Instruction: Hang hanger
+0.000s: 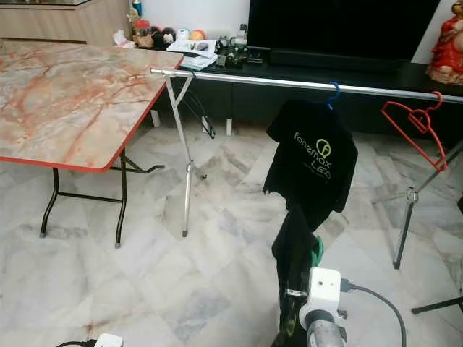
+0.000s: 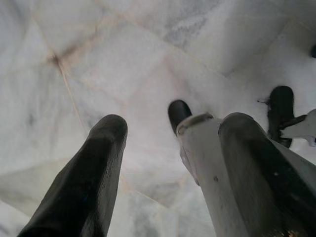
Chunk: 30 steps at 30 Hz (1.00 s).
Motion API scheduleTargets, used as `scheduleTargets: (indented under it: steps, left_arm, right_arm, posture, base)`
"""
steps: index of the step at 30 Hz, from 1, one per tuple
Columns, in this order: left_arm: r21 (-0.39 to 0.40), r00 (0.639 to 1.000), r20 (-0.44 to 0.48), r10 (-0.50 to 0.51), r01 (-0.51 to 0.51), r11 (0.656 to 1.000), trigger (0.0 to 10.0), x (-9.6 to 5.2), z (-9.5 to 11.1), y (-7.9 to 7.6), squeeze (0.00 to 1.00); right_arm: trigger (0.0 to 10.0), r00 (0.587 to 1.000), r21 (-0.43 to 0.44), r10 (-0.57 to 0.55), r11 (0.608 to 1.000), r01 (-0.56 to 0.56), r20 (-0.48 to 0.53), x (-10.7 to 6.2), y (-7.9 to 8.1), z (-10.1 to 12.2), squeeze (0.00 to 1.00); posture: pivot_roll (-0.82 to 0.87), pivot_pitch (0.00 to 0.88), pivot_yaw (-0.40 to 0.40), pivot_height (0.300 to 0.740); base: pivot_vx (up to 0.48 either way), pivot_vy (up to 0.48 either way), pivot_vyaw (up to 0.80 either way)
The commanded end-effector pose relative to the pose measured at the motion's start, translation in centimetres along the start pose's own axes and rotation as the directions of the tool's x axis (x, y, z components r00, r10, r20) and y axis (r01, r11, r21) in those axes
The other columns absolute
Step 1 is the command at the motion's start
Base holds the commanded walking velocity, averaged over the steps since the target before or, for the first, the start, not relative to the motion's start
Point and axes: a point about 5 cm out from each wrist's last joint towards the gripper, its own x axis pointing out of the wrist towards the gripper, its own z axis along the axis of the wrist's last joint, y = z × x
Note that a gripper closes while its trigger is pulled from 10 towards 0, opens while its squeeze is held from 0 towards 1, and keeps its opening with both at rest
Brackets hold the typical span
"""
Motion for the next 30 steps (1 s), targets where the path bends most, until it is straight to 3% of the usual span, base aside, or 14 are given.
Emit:
scheduleTargets:
  steps: [1,4,6,7,8,11,15,17,19,20,22,23,25,30]
  left_arm:
    - [0.039,1.0,0.014,0.011,-0.011,0.999,10.0,-0.1,-0.1,0.2,0.0]
    - [0.1,0.999,0.048,0.026,-0.03,0.994,10.0,-0.1,0.3,0.3,0.0]
    - [0.095,0.983,0.18,0.023,-0.041,0.995,10.0,0.1,3.9,1.8,0.0]
    - [0.12,0.957,0.288,0.02,-0.057,0.991,10.0,-0.1,6.9,3.2,0.0]
    - [0.12,0.957,0.288,0.02,-0.057,0.991,10.0,-0.1,6.9,3.2,0.0]
    - [0.245,0.925,0.378,-0.039,-0.059,0.968,10.0,-0.5,9.7,3.9,0.0]
    - [0.306,0.9,0.428,-0.084,-0.057,0.95,10.0,-0.9,11.4,4.1,0.0]
    - [0.335,0.879,0.462,-0.117,-0.05,0.941,10.0,-1.2,13.0,4.2,0.0]
    - [0.381,0.867,0.473,-0.153,-0.045,0.923,10.0,-1.4,13.9,4.0,0.0]
    - [0.469,0.872,0.438,-0.219,-0.014,0.883,10.0,-1.4,14.2,3.4,0.0]
    - [0.501,0.874,0.422,-0.241,-0.003,0.865,10.0,-1.3,14.2,3.2,0.0]
    - [0.588,0.879,0.374,-0.294,0.02,0.808,10.0,-1.3,14.1,2.6,0.0]
    - [0.642,0.881,0.343,-0.325,0.033,0.766,10.0,-1.2,13.9,2.2,0.0]
    - [0.646,0.86,0.32,-0.397,0.108,0.755,10.0,-1.3,14.0,0.9,0.0]
  right_arm:
    - [10.0,0.998,-0.062,0.056,0.996,-0.058,-0.026,0.6,0.2,0.3,0.0]
    - [10.0,0.988,-0.169,0.135,0.975,-0.146,-0.07,1.2,0.2,0.5,0.0]
    - [10.0,0.976,-0.196,0.207,0.956,-0.217,-0.073,1.4,0.3,1.0,0.0]
    - [10.0,0.951,-0.226,0.298,0.924,-0.309,-0.08,1.7,0.5,1.8,0.0]
    - [10.0,0.951,-0.226,0.298,0.924,-0.309,-0.08,1.7,0.5,1.8,0.0]
    - [10.0,0.891,-0.389,0.423,0.802,-0.452,-0.163,2.2,-0.2,3.1,0.0]
    - [10.0,0.843,-0.419,0.505,0.735,-0.533,-0.185,2.3,-0.8,4.6,0.0]
    - [10.0,0.748,-0.472,0.61,0.596,-0.65,-0.26,1.6,-1.1,5.2,0.0]
    - [10.0,0.682,-0.491,0.667,0.505,-0.709,-0.3,1.0,-1.2,5.5,0.0]
    - [10.0,0.633,-0.503,0.703,0.438,-0.745,-0.326,0.4,-1.4,5.9,0.0]
    - [10.0,0.616,-0.508,0.713,0.414,-0.756,-0.336,0.2,-1.5,6.1,0.0]
    - [10.0,0.573,-0.516,0.73,0.351,-0.782,-0.372,-0.1,-1.7,6.3,0.0]
    - [10.0,0.549,-0.524,0.737,0.311,-0.793,-0.394,-0.4,-1.8,6.5,0.0]
    - [10.0,0.474,-0.514,0.784,0.236,-0.825,-0.401,-1.2,-1.4,7.6,0.0]
  posture:
    - [0.03,0.072,-0.018,0.74]
    - [0.03,0.072,-0.013,0.74]
    - [0.03,0.07,-0.014,0.74]
    - [0.03,0.069,-0.017,0.74]
    - [0.03,0.069,-0.017,0.74]
    - [0.05,0.064,-0.028,0.74]
    - [0.05,0.061,-0.033,0.74]
    - [0.05,0.057,-0.038,0.74]
    - [0.05,0.055,-0.04,0.74]
    - [0.05,0.051,-0.046,0.74]
    - [0.05,0.051,-0.046,0.74]
    - [0.05,0.047,-0.048,0.74]
    - [0.05,0.044,-0.051,0.74]
    - [0.05,0.052,-0.056,0.74]
  base:
    - [0.0,0.0,0.0]
    - [0.0,0.0,0.0]
    - [0.0,0.0,0.0]
    - [0.0,0.0,0.0]
    - [0.0,0.0,0.0]
    - [0.0,0.0,0.0]
    - [0.0,0.0,0.0]
    - [0.0,0.0,0.0]
    - [0.0,0.0,0.0]
    - [0.0,0.0,0.0]
    - [0.0,0.0,0.0]
    - [0.0,0.0,0.0]
    - [0.0,0.0,0.0]
    - [0.0,0.0,0.0]
